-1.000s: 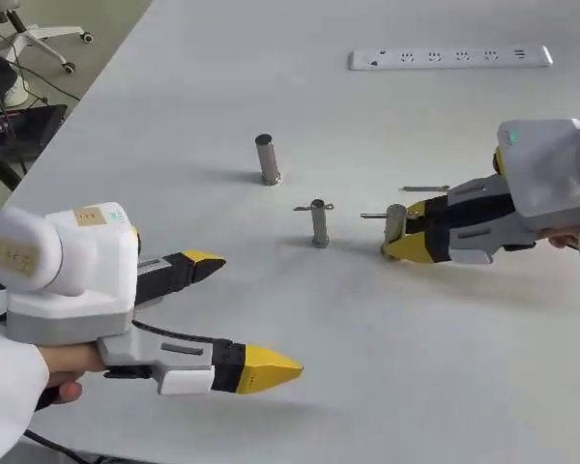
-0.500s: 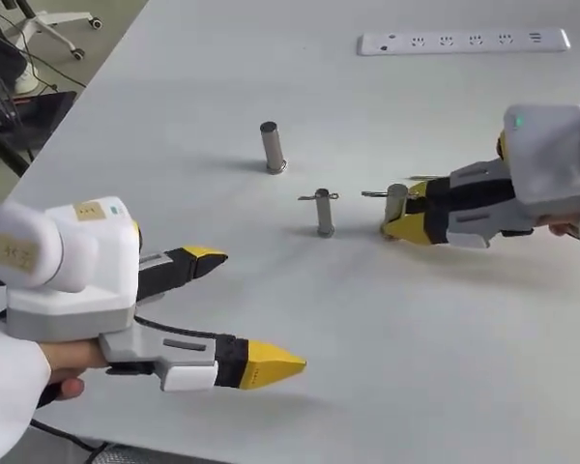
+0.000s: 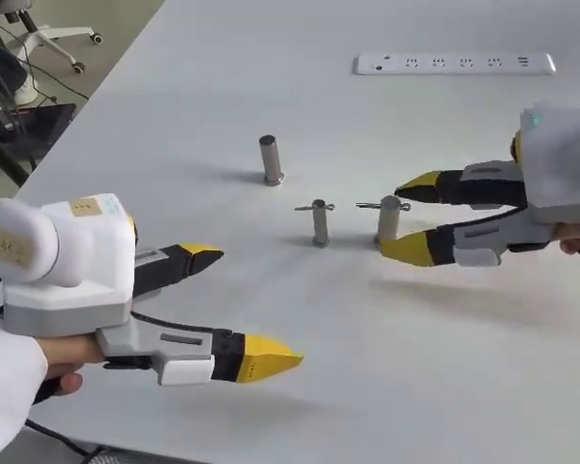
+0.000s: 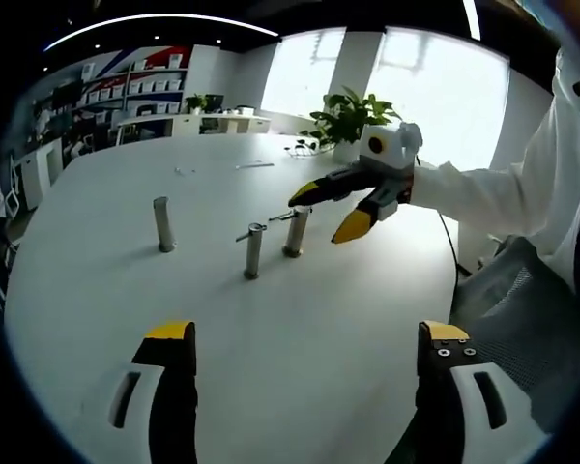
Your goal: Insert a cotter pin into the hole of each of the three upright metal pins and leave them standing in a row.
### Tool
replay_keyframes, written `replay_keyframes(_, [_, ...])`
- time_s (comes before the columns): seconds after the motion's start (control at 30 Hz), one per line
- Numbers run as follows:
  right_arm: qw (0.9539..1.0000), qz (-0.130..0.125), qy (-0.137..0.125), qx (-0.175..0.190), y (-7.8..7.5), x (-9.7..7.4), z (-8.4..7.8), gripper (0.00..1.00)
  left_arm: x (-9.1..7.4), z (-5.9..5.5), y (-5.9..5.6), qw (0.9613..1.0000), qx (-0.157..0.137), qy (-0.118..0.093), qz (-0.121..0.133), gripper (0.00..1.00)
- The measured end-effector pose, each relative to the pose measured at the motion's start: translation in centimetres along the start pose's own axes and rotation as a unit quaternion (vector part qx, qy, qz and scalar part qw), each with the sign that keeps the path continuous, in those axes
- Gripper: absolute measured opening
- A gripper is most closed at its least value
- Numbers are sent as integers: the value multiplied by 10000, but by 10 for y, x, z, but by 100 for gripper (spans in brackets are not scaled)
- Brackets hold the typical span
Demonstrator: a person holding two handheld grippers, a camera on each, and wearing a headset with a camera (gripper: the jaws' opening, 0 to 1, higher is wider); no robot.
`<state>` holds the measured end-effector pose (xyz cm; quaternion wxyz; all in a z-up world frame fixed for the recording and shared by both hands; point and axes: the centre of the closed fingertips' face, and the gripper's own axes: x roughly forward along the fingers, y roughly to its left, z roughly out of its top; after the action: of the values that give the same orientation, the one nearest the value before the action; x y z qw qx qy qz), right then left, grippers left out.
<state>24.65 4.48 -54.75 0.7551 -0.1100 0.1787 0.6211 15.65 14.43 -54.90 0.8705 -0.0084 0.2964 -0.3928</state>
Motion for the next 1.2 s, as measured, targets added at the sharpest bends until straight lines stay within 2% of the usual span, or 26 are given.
replay_keyframes(0.07, [9999,73,-83,-9,13,-11,7,57,-1,5,-2,10000,27,-78,-17,95])
replay_keyframes(0.17, [9996,-155,-165,146,23,-26,13,61,-2,9,-6,9998,103,-150,-45,95])
replay_keyframes(0.2, [9989,-326,-46,329,26,-34,9,64,-2,9,-6,9998,120,-154,-50,95])
replay_keyframes(0.23, [9985,-451,45,316,27,-40,7,68,-4,11,-8,9997,152,-175,-77,94])
replay_keyframes(0.3, [9958,-703,0,590,31,-53,6,81,-5,12,-9,9996,143,-217,-94,93])
replay_keyframes(0.33, [9938,-887,-98,668,32,-61,7,84,-5,12,-9,9996,141,-223,-98,93])
replay_keyframes(0.5, [9863,-1228,-189,1087,43,-85,2,89,-7,14,-12,9993,171,-289,-168,94])
replay_keyframes(0.57, [9831,-1321,-241,1244,48,-90,-1,91,-8,13,-13,9993,195,-265,-186,94])
replay_keyframes(0.63, [9789,-1387,-400,1447,51,-95,-1,94,-10,14,-14,9991,231,-272,-209,95])
replay_keyframes(0.73, [9753,-1468,-422,1592,53,-99,-3,98,-11,17,-17,9989,223,-321,-261,96])
replay_keyframes(0.83, [9737,-1545,-309,1645,56,-102,-10,98,-14,17,-17,9988,219,-342,-271,97])
replay_keyframes(0.9, [9752,-1501,-271,1607,61,-103,-10,98,-15,17,-16,9988,216,-348,-268,97])
replay_keyframes(1.0, [9773,-1484,-207,1497,66,-103,-8,98,-18,23,-9,9987,242,-398,-213,97])
replay_keyframes(1.1, [9766,-1491,-210,1538,67,-103,-7,98,-20,43,6,9970,203,-748,-8,99])
replay_keyframes(1.17, [9765,-1489,-200,1543,68,-103,-6,98,-22,68,28,9921,400,-1140,347,99])
replay_keyframes(1.2, [9767,-1483,-177,1539,70,-103,-6,98,-23,75,35,9905,432,-1226,454,99])
